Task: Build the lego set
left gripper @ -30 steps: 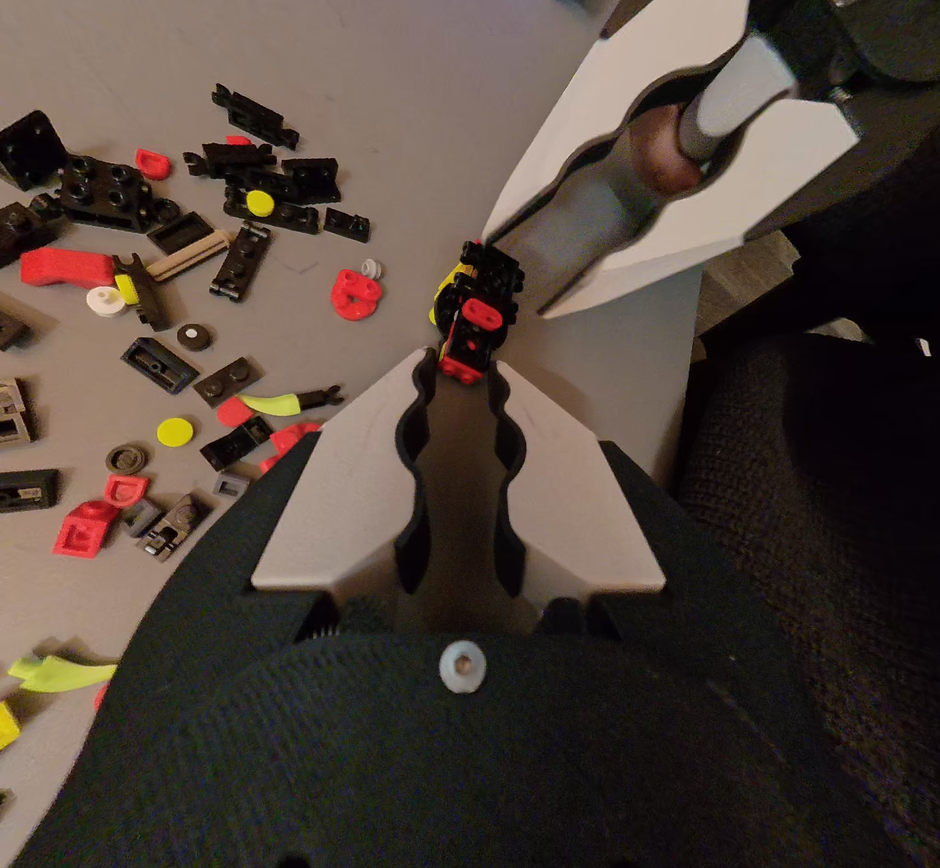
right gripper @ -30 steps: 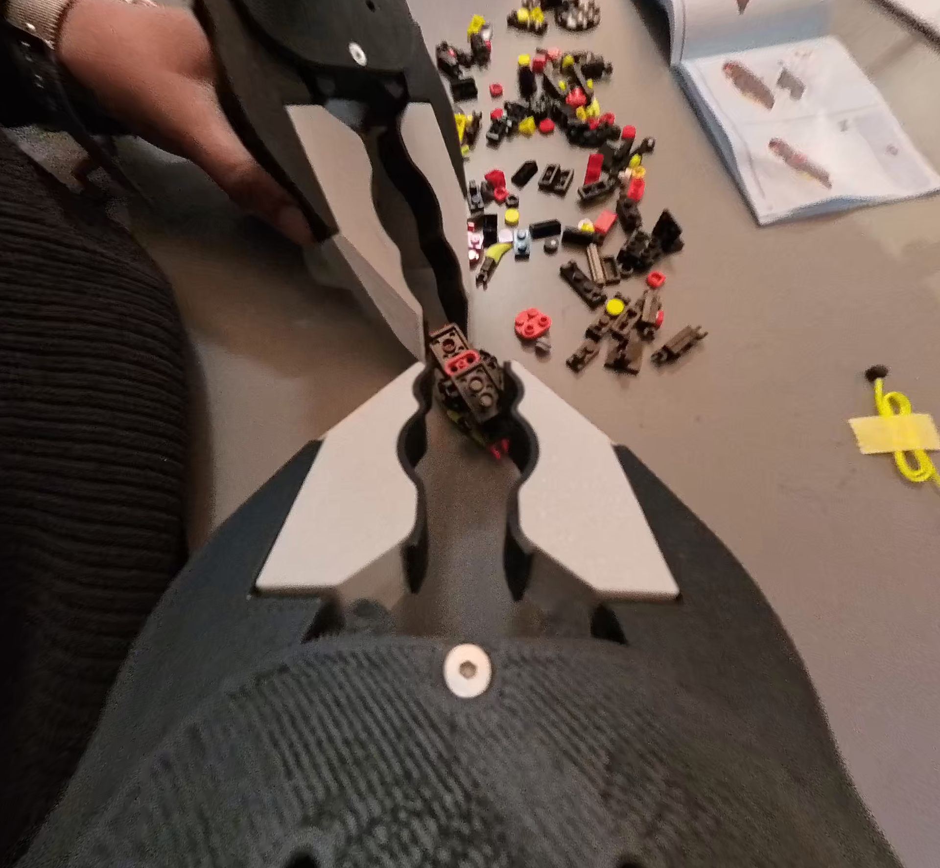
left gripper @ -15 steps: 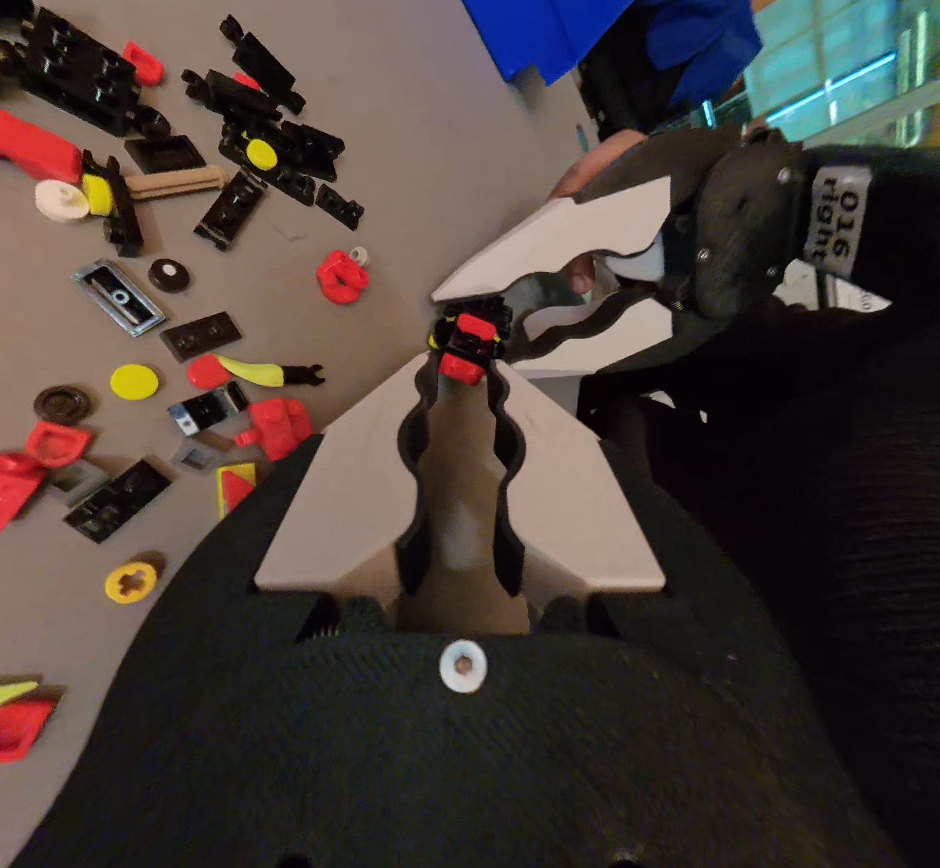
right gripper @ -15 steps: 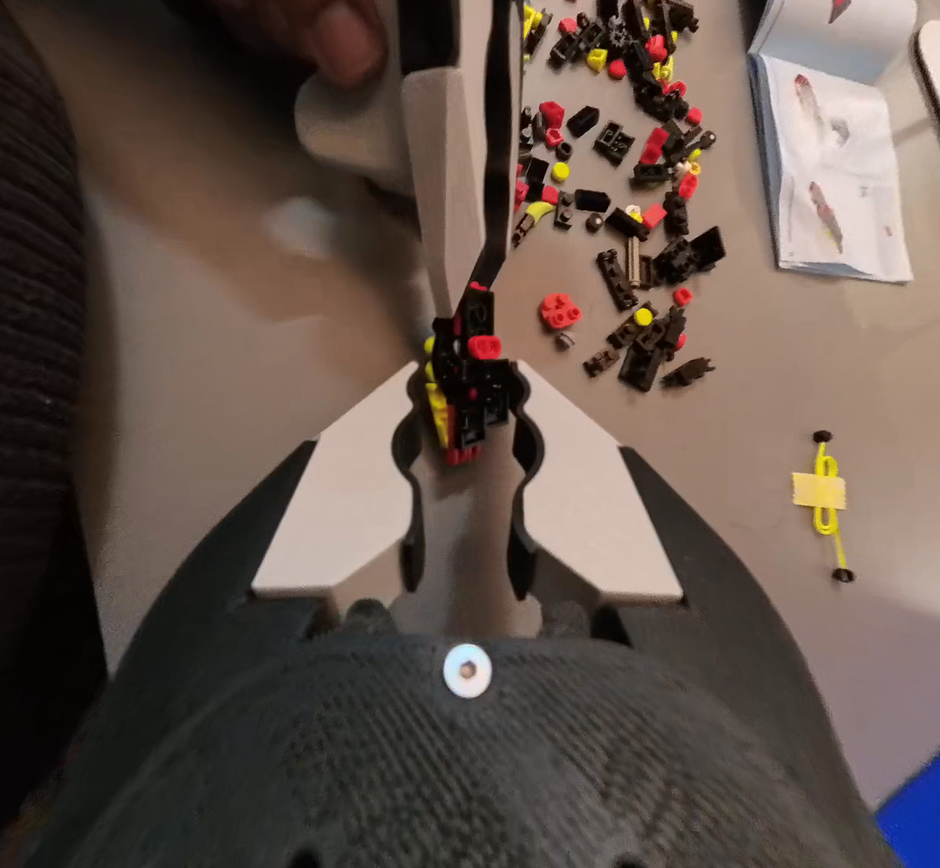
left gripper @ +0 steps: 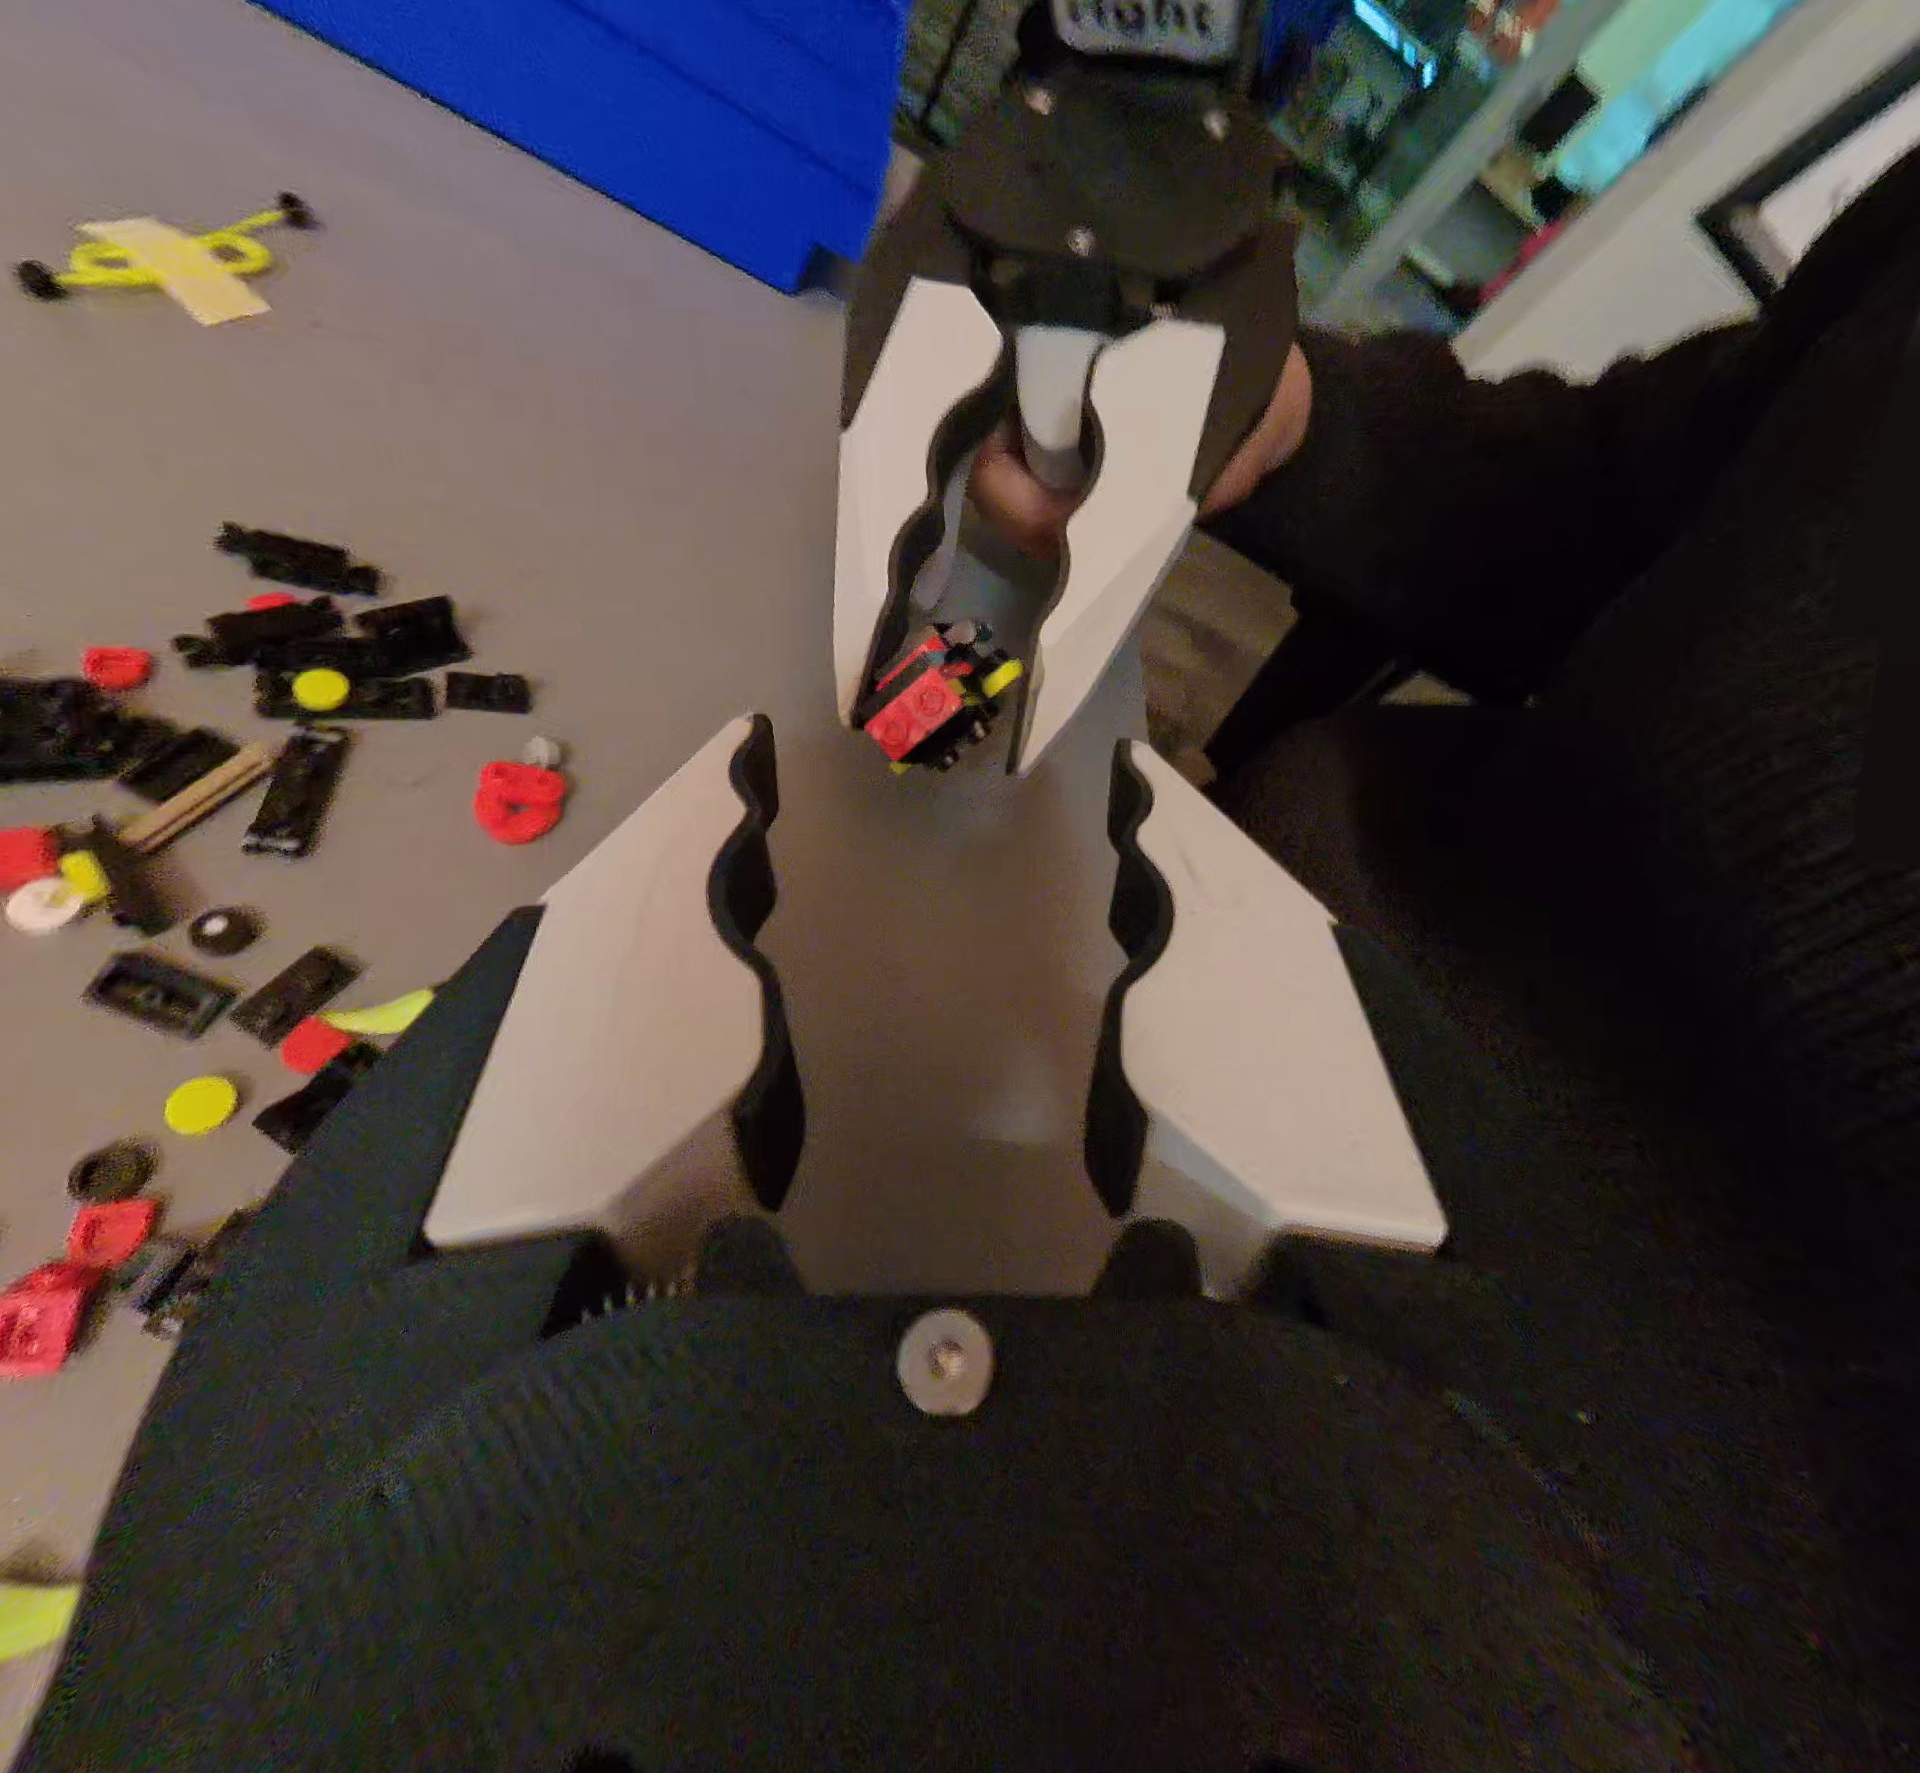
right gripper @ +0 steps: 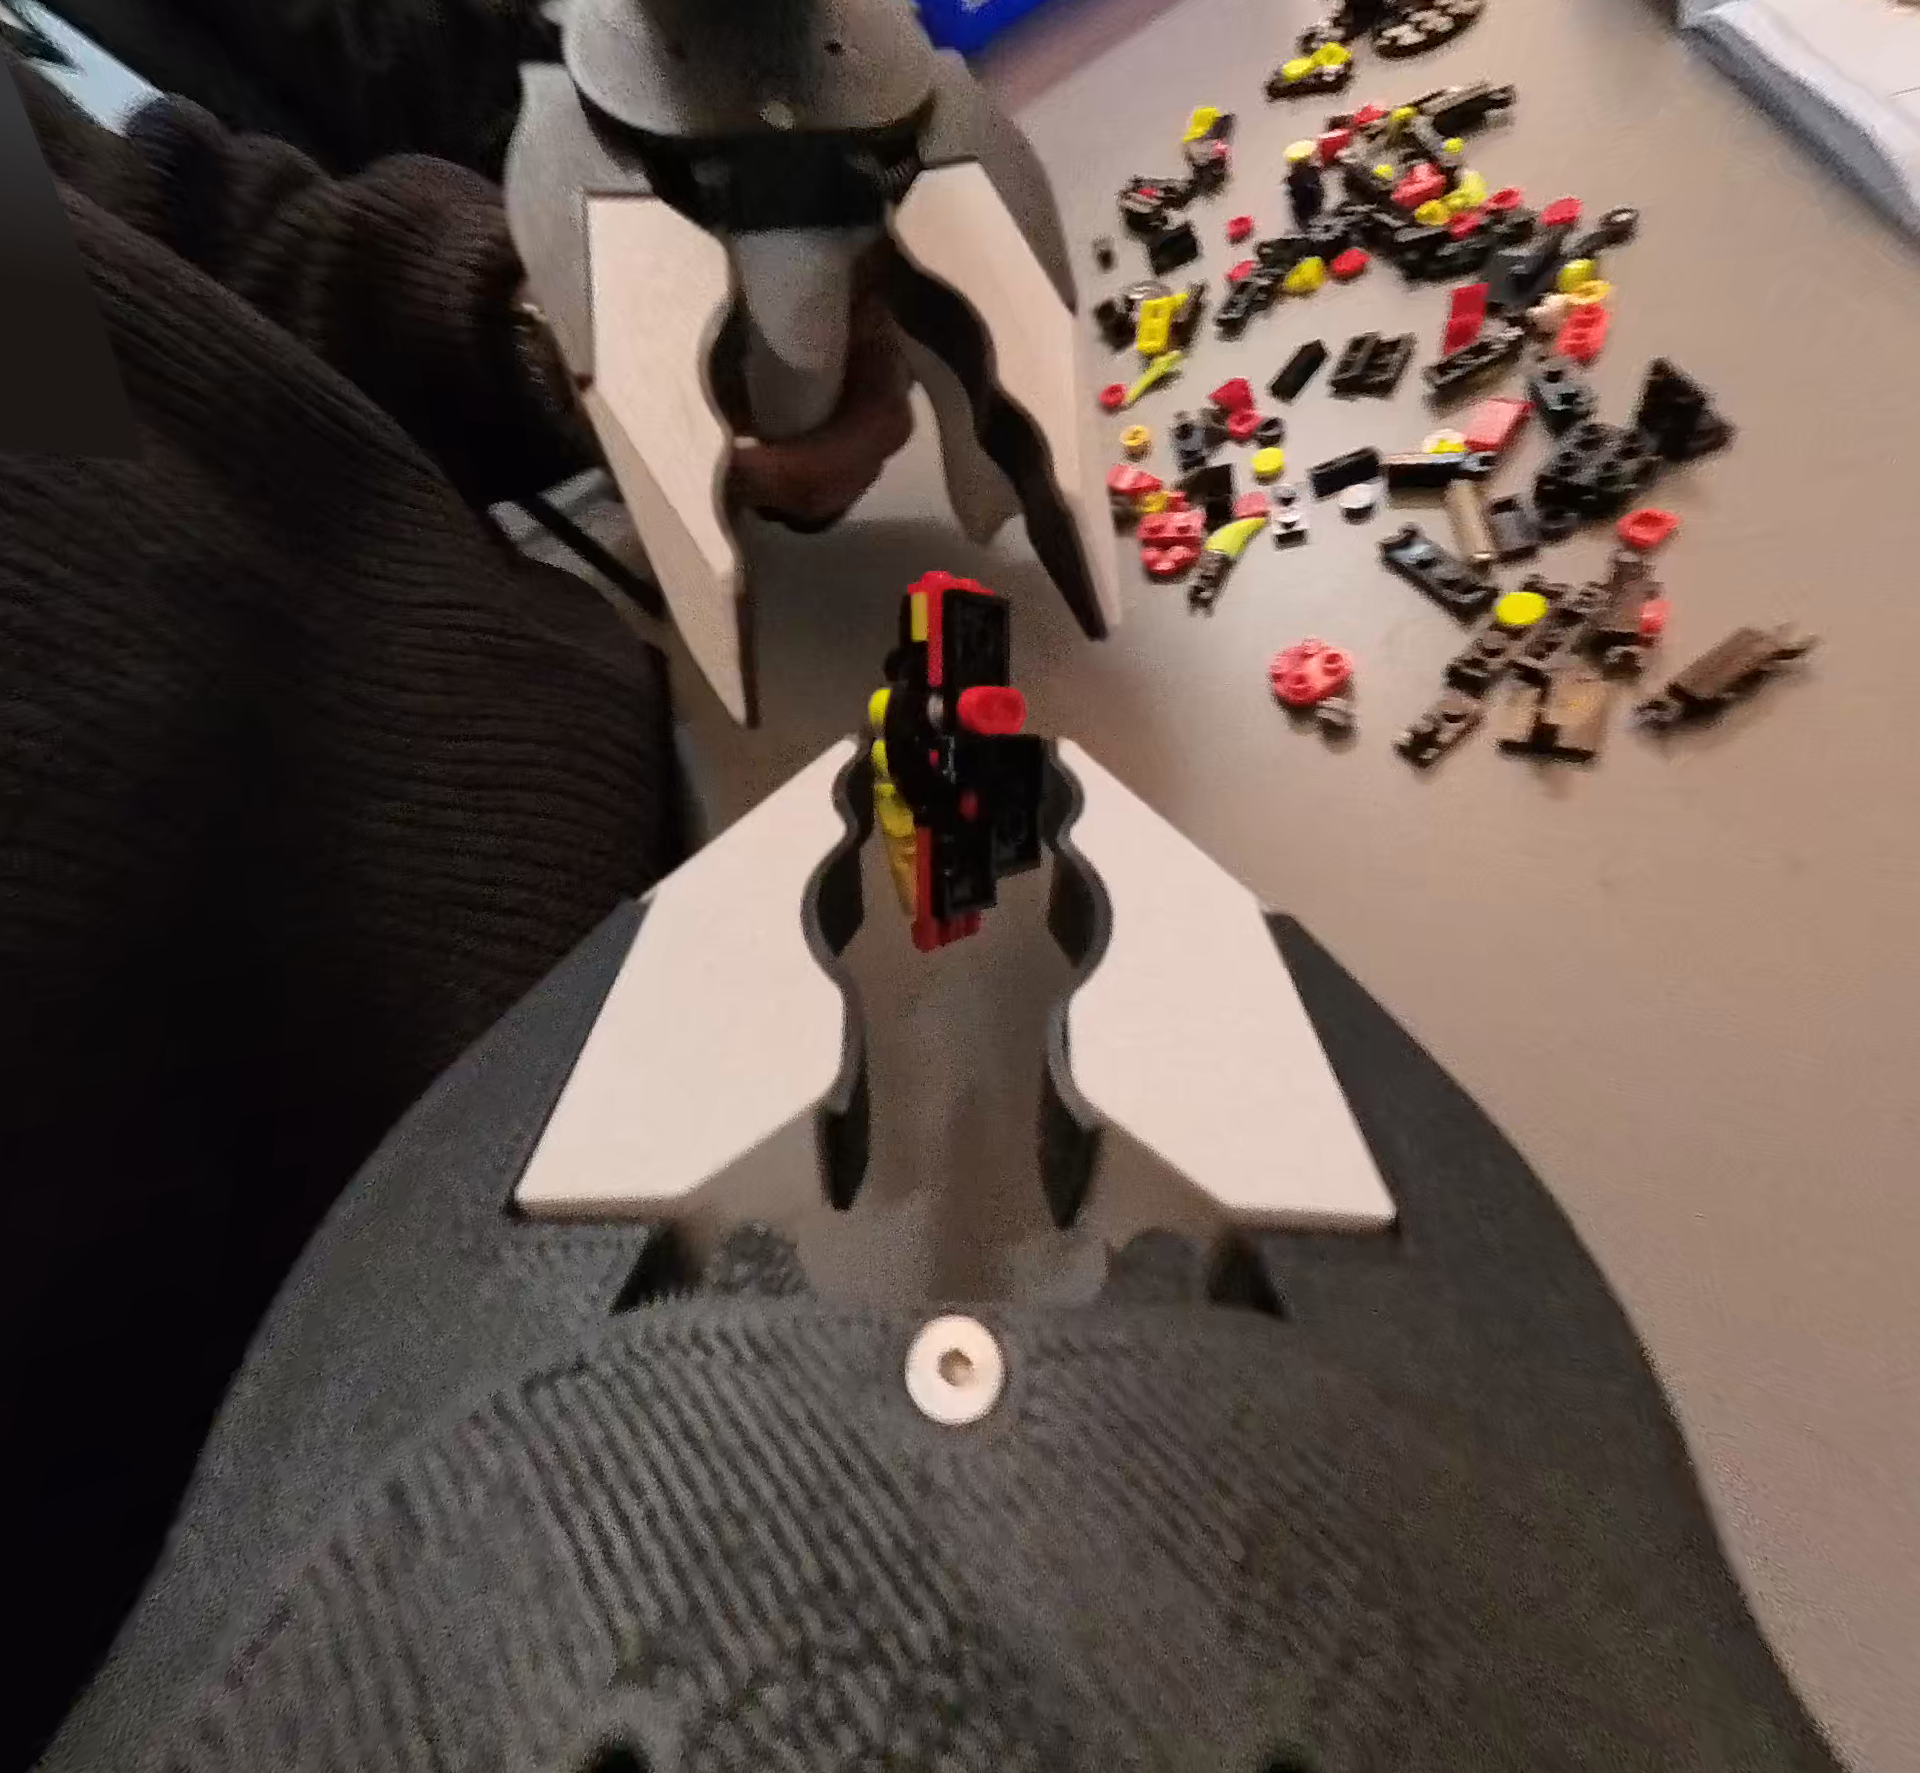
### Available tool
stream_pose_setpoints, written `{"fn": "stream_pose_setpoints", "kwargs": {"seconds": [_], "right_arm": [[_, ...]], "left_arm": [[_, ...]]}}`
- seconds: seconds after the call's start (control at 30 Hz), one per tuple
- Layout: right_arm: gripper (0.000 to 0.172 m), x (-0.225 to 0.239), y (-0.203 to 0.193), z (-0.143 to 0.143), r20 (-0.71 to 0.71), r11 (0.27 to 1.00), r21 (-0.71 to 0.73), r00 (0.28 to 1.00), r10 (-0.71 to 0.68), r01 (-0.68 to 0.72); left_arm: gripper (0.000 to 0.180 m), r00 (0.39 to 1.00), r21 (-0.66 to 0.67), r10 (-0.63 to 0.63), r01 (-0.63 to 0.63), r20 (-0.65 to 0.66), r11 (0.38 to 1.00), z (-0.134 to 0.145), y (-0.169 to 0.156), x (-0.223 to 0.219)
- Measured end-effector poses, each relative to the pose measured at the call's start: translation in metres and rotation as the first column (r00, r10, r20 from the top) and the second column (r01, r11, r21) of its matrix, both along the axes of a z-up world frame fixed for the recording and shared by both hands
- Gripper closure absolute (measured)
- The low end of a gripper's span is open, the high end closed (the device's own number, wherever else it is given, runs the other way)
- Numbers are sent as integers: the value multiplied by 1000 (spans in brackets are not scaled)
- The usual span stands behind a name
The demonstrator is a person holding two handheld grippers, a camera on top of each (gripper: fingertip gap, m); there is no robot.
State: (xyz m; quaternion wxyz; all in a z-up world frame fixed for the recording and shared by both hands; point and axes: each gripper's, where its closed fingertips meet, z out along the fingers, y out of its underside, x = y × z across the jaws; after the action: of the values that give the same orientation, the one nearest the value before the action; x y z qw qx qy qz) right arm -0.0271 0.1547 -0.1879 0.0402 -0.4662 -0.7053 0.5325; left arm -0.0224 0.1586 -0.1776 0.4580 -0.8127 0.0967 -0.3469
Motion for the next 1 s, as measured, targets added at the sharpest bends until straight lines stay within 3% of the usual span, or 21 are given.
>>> {"fn": "stream_pose_setpoints", "kwargs": {"seconds": [0.1,0.27,0.5,0.63,1.0], "right_arm": [[142,13,-17,7,23,992,-88,995,93,-91],[142,30,-36,11,64,967,-168,977,205,-192],[142,39,-40,15,73,947,-223,965,252,-231],[142,40,-37,20,66,937,-260,964,259,-234],[142,40,-39,16,54,941,-227,961,270,-251]], "left_arm": [[120,994,43,-101,103,-40,994,1,-8,17],[138,971,131,-222,233,-93,964,12,-22,39],[140,958,140,-267,280,-106,950,14,-29,45],[153,952,142,-281,297,-118,944,15,-33,45],[161,954,123,-286,296,-92,947,14,-33,46]]}}
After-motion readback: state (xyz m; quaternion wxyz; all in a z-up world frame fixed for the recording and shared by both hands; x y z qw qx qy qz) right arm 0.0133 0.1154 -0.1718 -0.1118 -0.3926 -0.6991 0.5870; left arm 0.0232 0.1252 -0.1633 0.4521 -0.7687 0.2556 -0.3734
